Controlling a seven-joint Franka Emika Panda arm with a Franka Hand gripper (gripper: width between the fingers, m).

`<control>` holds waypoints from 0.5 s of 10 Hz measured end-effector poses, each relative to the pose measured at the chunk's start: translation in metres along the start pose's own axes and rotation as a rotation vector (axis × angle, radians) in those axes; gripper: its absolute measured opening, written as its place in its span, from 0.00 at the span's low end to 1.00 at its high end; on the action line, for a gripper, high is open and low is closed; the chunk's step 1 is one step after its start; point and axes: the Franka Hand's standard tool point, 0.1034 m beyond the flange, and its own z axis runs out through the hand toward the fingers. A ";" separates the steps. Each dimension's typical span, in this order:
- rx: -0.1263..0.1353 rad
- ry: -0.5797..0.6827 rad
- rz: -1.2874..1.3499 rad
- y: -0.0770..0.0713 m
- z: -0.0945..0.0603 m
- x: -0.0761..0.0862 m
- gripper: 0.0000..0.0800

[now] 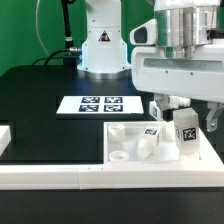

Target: Assemble one leg

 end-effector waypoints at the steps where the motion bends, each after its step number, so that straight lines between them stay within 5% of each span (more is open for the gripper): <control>1: -0.010 0.005 -0.157 0.000 0.000 -0.001 0.81; 2: -0.031 0.004 -0.426 -0.004 0.000 -0.007 0.81; 3: -0.024 -0.006 -0.510 -0.007 0.001 -0.010 0.81; 5: -0.027 -0.003 -0.462 -0.006 0.001 -0.008 0.81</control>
Offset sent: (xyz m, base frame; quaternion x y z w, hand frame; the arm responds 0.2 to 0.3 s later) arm 0.0000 0.0000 0.0000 0.0000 0.0000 -0.0650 0.9979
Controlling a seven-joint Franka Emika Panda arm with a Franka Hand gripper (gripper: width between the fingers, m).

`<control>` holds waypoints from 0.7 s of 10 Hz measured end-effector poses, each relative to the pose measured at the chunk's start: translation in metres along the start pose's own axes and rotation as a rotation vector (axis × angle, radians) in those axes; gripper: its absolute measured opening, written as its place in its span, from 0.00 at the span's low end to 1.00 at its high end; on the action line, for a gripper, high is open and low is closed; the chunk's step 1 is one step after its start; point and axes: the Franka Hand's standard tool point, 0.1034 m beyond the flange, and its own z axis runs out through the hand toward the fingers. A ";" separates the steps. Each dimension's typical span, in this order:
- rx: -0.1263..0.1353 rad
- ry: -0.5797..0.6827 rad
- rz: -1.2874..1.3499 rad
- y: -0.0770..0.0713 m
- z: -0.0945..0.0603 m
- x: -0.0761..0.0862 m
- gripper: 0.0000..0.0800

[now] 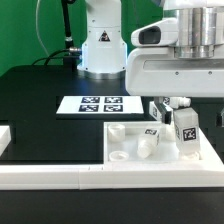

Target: Assemble one leg

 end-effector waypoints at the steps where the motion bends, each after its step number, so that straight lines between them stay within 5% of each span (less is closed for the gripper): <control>1: 0.000 0.000 -0.001 0.000 0.000 0.000 0.61; 2: 0.001 -0.001 0.041 0.000 0.000 0.000 0.61; 3: 0.000 -0.002 0.137 0.001 0.001 0.000 0.39; 7: -0.014 0.004 0.523 0.002 0.002 -0.001 0.36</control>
Offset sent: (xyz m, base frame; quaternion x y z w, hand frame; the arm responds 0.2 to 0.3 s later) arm 0.0000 0.0000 0.0000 0.0000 0.0000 0.1938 0.9810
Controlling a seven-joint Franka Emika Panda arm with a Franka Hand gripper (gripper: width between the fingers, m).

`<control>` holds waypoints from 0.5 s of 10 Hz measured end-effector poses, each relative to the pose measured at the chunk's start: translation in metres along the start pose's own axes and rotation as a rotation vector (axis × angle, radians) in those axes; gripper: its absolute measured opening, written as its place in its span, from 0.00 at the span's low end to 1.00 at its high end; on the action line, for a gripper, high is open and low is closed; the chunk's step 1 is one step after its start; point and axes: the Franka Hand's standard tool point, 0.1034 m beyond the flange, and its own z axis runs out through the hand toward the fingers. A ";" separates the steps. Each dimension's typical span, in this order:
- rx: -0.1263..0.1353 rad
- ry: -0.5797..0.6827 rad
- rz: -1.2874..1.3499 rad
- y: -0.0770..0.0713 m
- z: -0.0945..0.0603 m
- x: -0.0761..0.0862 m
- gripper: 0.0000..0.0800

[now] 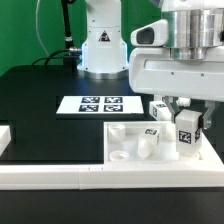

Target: Assemble one leg

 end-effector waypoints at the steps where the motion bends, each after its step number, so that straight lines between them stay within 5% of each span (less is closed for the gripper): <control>1: -0.004 -0.010 0.187 0.000 0.000 -0.002 0.36; 5: 0.027 -0.080 0.658 -0.001 0.002 -0.005 0.36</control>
Offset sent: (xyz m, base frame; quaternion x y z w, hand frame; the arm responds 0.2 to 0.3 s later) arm 0.0082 0.0206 -0.0067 0.0601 -0.0551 0.3877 0.9182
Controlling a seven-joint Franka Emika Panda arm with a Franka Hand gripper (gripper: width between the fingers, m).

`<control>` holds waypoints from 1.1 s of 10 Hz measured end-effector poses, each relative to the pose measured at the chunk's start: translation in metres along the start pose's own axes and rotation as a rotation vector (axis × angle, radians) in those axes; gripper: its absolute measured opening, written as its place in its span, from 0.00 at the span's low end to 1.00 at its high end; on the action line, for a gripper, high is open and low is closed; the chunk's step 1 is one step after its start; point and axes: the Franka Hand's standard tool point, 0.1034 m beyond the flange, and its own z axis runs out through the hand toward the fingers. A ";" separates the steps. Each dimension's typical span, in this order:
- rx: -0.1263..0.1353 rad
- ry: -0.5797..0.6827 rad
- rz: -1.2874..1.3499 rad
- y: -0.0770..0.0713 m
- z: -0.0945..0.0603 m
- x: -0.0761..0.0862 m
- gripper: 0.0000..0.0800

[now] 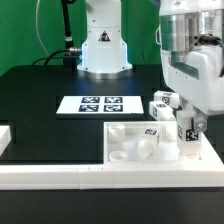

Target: Assemble one leg

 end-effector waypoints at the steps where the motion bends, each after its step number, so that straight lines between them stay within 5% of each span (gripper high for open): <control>1: -0.001 0.001 -0.005 0.000 0.000 -0.001 0.36; 3: -0.046 0.024 -0.249 0.004 -0.001 -0.004 0.36; 5: -0.044 0.039 -0.740 0.000 -0.003 -0.003 0.73; 11: -0.077 0.046 -1.333 0.000 -0.002 0.007 0.81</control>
Offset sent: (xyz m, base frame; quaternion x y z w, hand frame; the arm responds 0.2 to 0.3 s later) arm -0.0001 0.0066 0.0080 0.0145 0.0129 -0.5114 0.8591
